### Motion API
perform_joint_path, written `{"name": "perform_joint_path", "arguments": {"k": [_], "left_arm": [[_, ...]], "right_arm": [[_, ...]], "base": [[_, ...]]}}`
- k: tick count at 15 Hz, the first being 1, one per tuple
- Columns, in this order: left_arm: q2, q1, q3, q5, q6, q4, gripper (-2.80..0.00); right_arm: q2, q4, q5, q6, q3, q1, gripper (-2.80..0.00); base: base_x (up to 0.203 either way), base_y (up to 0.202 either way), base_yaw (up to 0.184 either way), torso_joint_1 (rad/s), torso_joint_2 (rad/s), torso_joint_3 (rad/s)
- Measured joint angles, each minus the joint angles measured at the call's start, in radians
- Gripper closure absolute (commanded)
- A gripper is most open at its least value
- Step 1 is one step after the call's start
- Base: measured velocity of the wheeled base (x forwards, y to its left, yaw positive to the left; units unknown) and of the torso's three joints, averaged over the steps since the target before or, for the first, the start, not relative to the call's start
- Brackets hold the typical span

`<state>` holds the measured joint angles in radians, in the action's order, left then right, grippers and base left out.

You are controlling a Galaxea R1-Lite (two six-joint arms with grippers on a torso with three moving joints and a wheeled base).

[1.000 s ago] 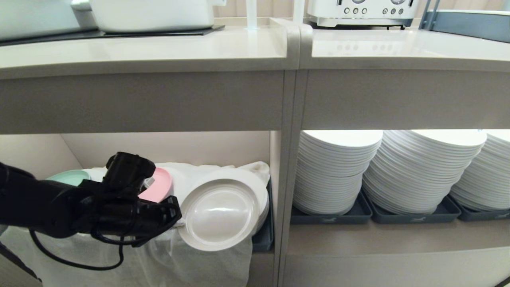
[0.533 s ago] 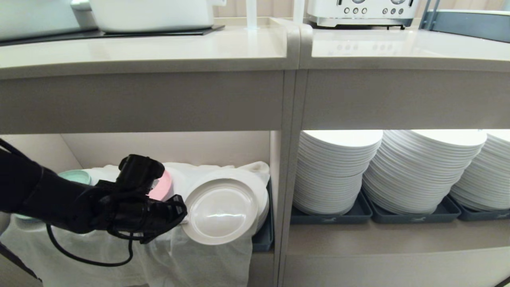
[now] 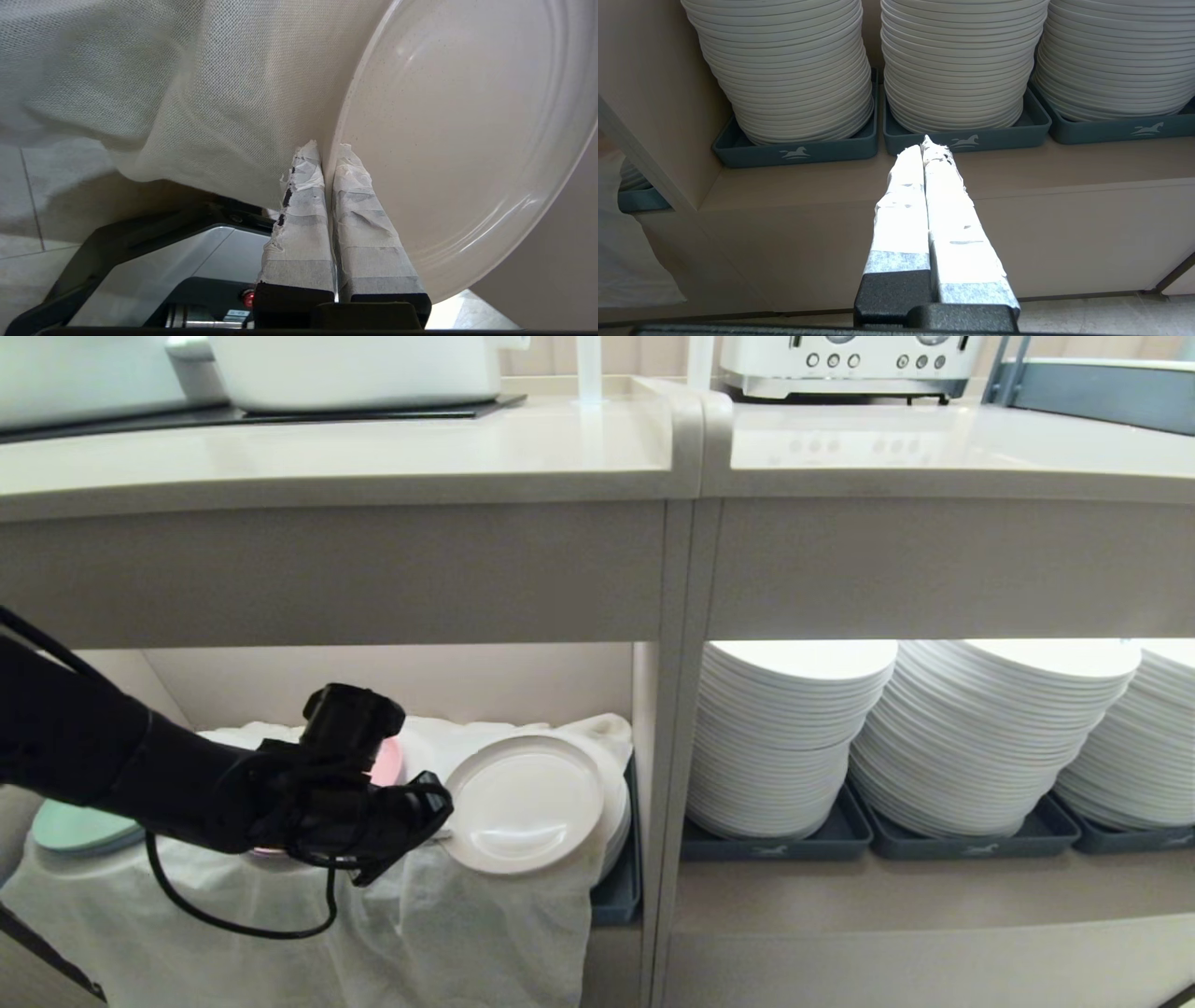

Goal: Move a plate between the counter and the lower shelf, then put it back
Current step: Put the plate in the cupboard

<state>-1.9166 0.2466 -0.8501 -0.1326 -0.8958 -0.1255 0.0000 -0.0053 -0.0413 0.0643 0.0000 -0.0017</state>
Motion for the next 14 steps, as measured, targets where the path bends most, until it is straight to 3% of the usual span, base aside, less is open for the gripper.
{"name": "perform_joint_path", "arguments": {"k": [14], "left_arm": [[-0.114,0.006,-0.087,0.034,-0.051,0.001,0.0]], "right_arm": [[0.0,0.0,0.0,0.0,0.0,0.0,0.0]], "base": [[0.0,0.0,0.0,0.0,0.0,0.0]]}}
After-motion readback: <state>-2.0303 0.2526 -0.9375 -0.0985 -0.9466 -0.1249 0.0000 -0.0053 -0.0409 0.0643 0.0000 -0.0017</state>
